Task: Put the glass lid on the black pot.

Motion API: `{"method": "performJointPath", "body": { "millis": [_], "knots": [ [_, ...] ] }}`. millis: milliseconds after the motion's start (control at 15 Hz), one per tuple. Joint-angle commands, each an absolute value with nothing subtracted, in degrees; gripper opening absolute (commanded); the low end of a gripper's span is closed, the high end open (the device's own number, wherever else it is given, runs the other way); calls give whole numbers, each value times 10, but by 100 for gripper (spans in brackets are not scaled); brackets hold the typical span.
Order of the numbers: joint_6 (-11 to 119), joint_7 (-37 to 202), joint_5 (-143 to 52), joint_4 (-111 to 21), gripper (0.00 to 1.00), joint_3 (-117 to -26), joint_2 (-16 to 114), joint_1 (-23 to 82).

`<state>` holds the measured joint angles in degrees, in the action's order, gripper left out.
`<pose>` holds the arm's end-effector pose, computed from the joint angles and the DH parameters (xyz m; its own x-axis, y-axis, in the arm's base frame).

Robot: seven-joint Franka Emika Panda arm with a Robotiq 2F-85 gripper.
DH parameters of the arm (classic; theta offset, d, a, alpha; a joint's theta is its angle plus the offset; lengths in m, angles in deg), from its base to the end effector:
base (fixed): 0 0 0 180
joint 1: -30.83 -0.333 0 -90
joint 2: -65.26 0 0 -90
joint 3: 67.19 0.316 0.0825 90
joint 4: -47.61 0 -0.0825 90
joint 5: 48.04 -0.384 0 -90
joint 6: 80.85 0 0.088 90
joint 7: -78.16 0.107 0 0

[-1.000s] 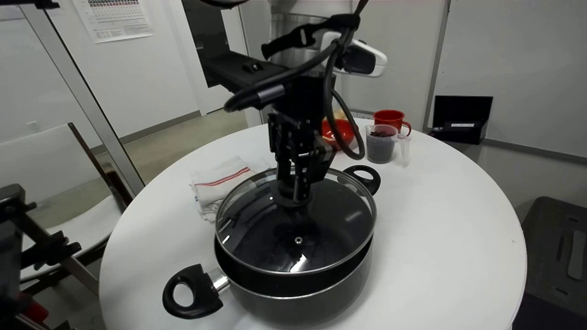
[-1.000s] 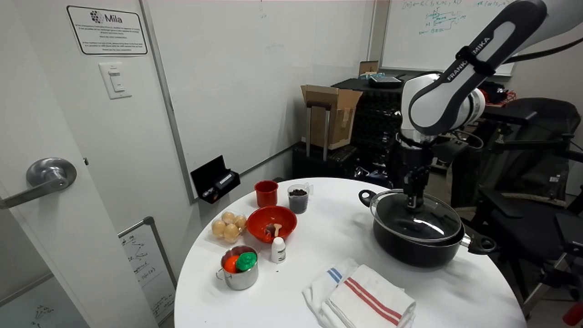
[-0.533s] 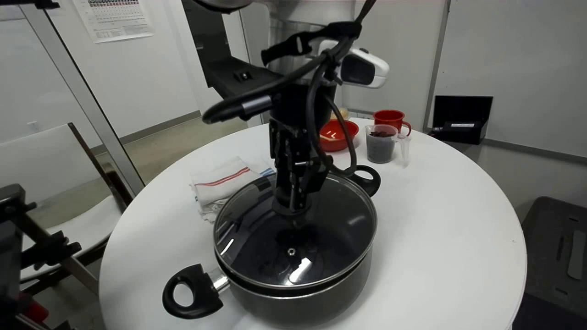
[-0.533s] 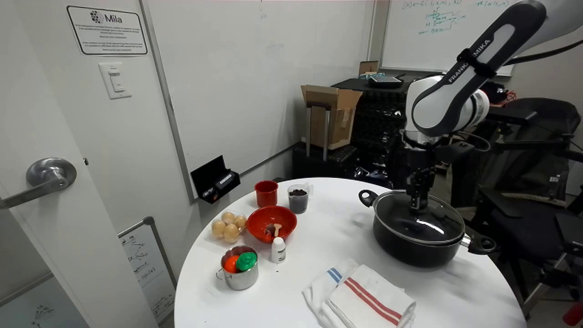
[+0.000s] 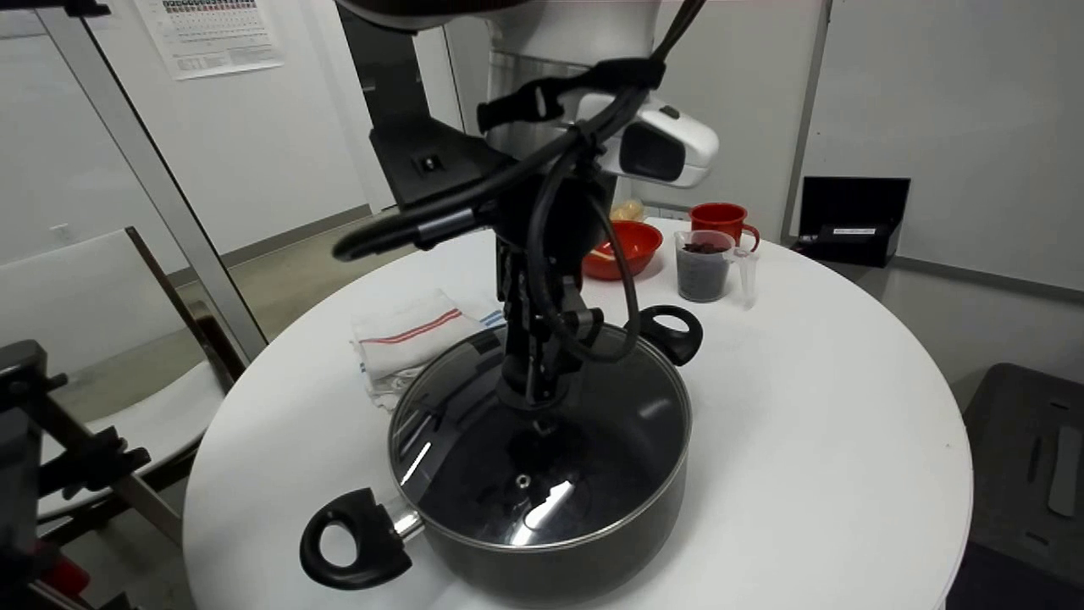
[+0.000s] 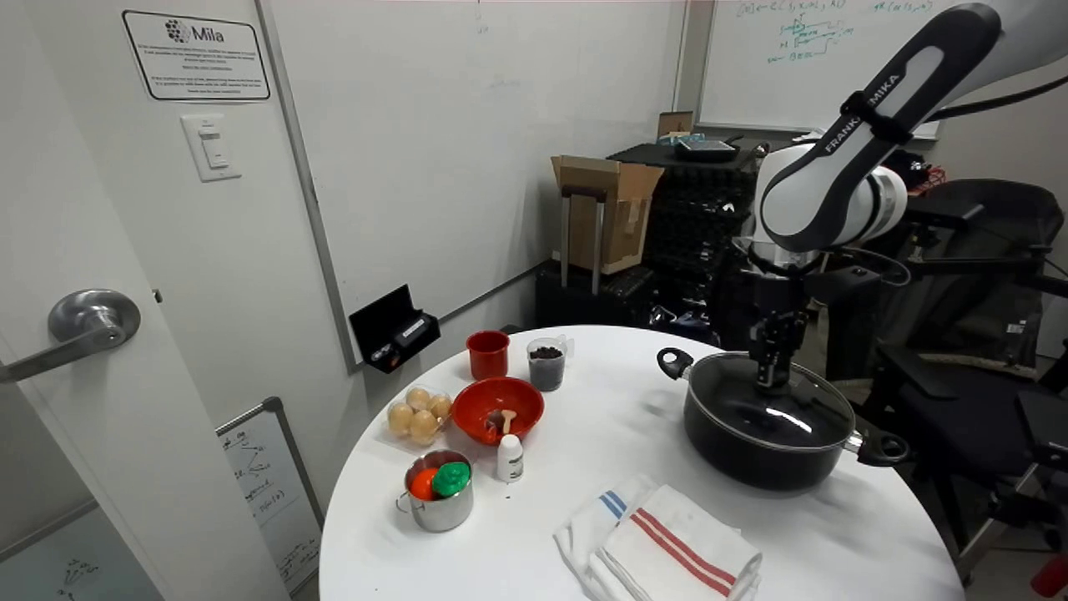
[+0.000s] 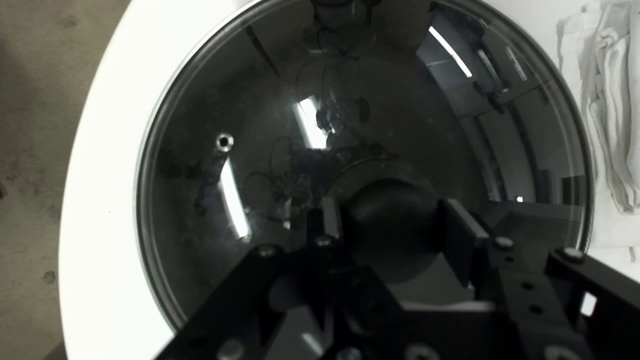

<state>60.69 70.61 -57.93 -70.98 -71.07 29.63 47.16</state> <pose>0.5201 -0.1938 0.1090 0.9173 -0.3375 -0.2114 -0.3576 -0.9316 -0.0643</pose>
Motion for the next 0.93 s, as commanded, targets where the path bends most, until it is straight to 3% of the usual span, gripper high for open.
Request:
{"method": "performJointPath", "body": {
  "millis": [0, 267, 333, 600, 867],
  "knots": [
    [625, 711, -597, -741, 25, -711, 320, 479],
    [630, 716, -597, -746, 25, -713, 324, 478],
    [628, 716, -597, -745, 71, -713, 324, 478],
    [637, 713, -591, -752, 97, -713, 336, 473],
    [650, 706, -584, -773, 100, -710, 364, 463]
  ]
}}
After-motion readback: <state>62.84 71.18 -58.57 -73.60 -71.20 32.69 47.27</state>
